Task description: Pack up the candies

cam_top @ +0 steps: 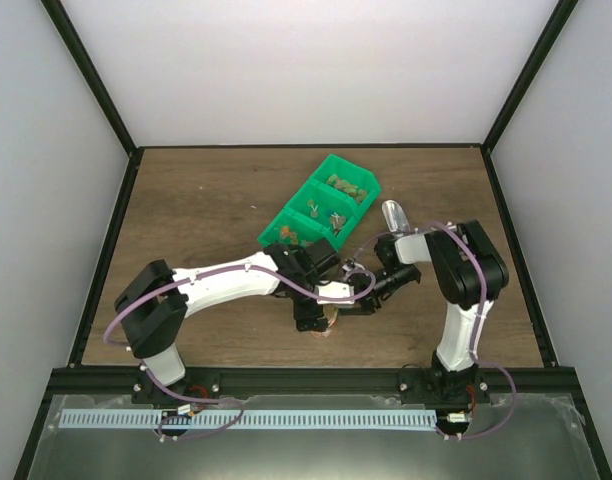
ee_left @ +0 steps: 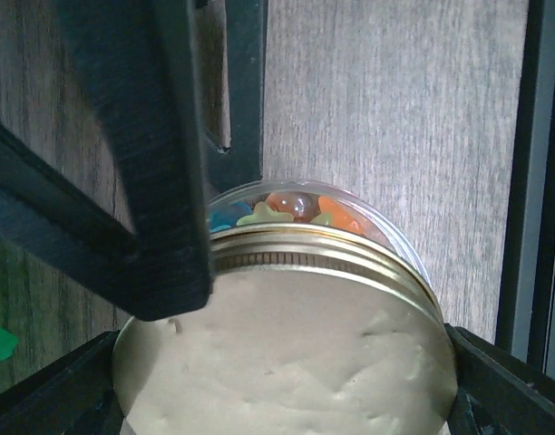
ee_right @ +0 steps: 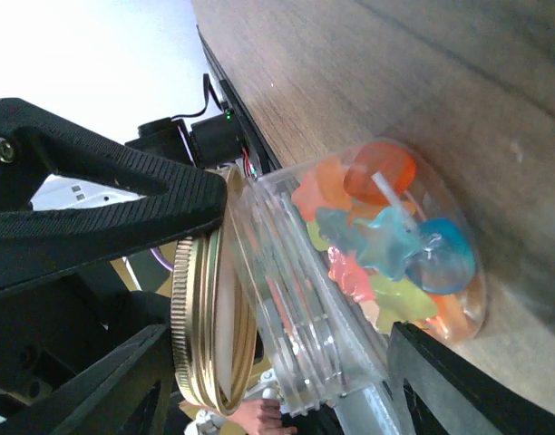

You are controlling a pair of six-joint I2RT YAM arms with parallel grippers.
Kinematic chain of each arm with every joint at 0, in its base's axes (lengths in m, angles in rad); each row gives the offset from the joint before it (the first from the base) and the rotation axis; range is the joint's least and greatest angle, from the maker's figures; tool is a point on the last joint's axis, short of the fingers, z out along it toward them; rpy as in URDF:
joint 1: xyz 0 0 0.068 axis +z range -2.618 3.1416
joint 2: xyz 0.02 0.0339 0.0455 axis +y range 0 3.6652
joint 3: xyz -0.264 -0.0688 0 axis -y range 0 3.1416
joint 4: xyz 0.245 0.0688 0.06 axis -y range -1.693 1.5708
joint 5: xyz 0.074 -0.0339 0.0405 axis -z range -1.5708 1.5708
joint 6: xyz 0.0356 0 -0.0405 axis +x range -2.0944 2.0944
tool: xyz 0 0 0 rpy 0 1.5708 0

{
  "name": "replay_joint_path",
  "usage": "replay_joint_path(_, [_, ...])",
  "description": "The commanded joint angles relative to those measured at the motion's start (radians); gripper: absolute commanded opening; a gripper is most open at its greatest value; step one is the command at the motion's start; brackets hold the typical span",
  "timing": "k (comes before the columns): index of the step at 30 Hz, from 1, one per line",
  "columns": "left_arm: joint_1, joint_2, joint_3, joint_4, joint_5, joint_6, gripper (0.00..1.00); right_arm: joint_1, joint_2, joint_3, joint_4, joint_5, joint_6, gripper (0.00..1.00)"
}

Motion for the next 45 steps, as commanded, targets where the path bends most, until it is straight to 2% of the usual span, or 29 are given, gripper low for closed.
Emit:
replay_joint_path(1, [-0.004, 0.053, 0.044, -0.023, -0.071, -0.036, 0.90, 0.008, 0.096, 0.092, -0.086, -0.068, -0.100, 0.63])
replay_joint_path(4, [0.000, 0.056, 0.036, -0.033, -0.095, -0.031, 0.90, 0.009, 0.126, 0.132, -0.089, -0.080, -0.115, 0.54])
replay_joint_path(7, [0.014, 0.050, 0.021, -0.030, -0.104, -0.033, 0.90, 0.011, 0.121, 0.144, 0.002, -0.082, -0.027, 0.52])
replay_joint_path(10, [0.038, 0.048, 0.019, -0.020, -0.117, -0.047, 0.89, 0.024, 0.098, 0.153, 0.152, -0.066, 0.131, 0.51])
replay_joint_path(13, [0.066, 0.054, 0.023, -0.023, -0.122, -0.047, 0.89, 0.029, 0.109, 0.181, 0.192, -0.048, 0.166, 0.51])
replay_joint_path(17, [0.073, 0.065, 0.055, -0.050, -0.106, -0.034, 0.89, 0.011, 0.117, 0.201, 0.107, -0.025, 0.103, 0.65])
replay_joint_path(24, [0.075, 0.090, 0.086, -0.082, -0.097, -0.032, 0.90, -0.057, 0.030, 0.160, 0.016, 0.063, 0.008, 0.77])
replay_joint_path(35, [0.074, 0.139, 0.134, -0.100, -0.080, -0.046, 0.92, -0.017, 0.002, 0.126, -0.025, 0.077, -0.034, 0.76])
replay_joint_path(45, [0.075, 0.159, 0.143, -0.092, -0.058, -0.058, 0.91, 0.012, 0.014, 0.103, 0.060, 0.115, 0.021, 0.70])
